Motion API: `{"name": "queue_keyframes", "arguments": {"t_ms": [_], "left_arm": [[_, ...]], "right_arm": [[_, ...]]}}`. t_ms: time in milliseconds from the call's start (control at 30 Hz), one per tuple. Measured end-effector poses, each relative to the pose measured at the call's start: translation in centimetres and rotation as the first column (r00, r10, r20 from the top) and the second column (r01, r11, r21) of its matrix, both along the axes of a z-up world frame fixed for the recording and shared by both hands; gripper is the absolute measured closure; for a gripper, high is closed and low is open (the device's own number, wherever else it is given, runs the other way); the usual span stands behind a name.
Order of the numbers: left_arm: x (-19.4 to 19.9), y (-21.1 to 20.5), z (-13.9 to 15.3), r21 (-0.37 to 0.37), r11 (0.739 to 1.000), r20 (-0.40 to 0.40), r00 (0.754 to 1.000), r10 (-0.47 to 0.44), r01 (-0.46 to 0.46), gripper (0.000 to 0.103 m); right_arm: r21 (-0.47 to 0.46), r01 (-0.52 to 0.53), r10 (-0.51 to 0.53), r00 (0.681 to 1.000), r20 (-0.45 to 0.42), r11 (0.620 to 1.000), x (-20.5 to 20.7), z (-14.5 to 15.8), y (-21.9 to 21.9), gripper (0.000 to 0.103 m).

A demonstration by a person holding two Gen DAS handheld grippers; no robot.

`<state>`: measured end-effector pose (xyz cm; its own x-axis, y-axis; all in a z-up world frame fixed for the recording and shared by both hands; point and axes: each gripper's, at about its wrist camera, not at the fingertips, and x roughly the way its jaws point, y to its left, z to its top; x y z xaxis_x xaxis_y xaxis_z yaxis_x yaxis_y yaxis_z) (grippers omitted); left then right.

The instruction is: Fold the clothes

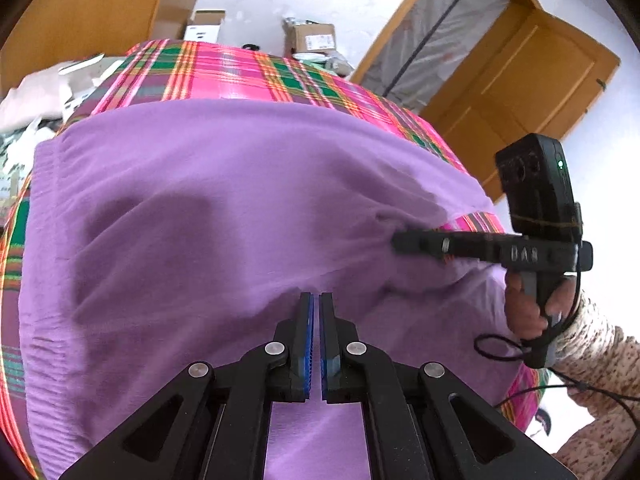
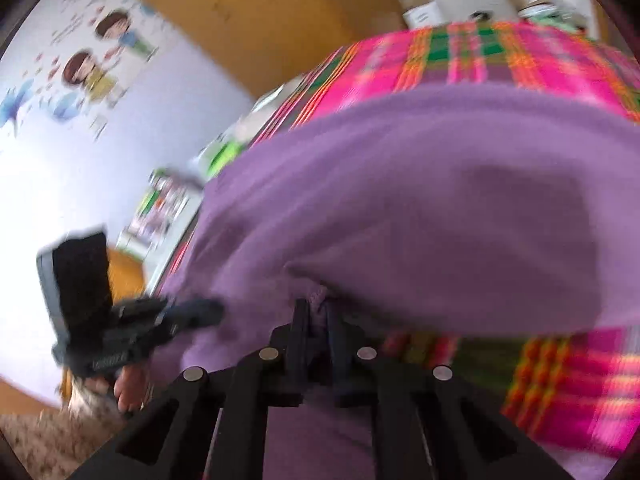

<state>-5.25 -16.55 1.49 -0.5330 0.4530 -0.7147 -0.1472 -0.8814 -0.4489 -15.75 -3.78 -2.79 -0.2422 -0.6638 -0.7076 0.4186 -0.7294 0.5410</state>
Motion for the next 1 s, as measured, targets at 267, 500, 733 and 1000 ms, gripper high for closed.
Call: {"name": "queue_keyframes", "arguments": {"t_ms": [267,500,733,1000], "left_arm": [[-0.2,-1.9,-0.7,0.018,0.999,0.021,0.999,0.049,-0.05,0.101],[1.0,-3.7,0.1,0.019,0.995,0.009,0.995,0.094,-0.095,0.101],[2.3,-5.1,0.2,0.044,0.989,0.001,0.99,0.142,-0.142,0.101],[3.7,-6.6,2.8,0.05,0.983,-0.033,0.983,0.181,-0.179,0.101]], "right_arm": [[0.151,0.001,0.017,0.993,-0.12,0.989,-0.2,0.3,-2.1,0.09],[0.171,0.041,-0.008,0.981,-0.193,0.984,2.3,3.6,0.8,0.086],[0.253,0.066,-0.022,0.985,-0.172,0.965,6.7,1.7,2.2,0.085],[0.173,0.077,-0.037,0.974,-0.222,0.982,8.1,6.3,0.4,0.083]]}}
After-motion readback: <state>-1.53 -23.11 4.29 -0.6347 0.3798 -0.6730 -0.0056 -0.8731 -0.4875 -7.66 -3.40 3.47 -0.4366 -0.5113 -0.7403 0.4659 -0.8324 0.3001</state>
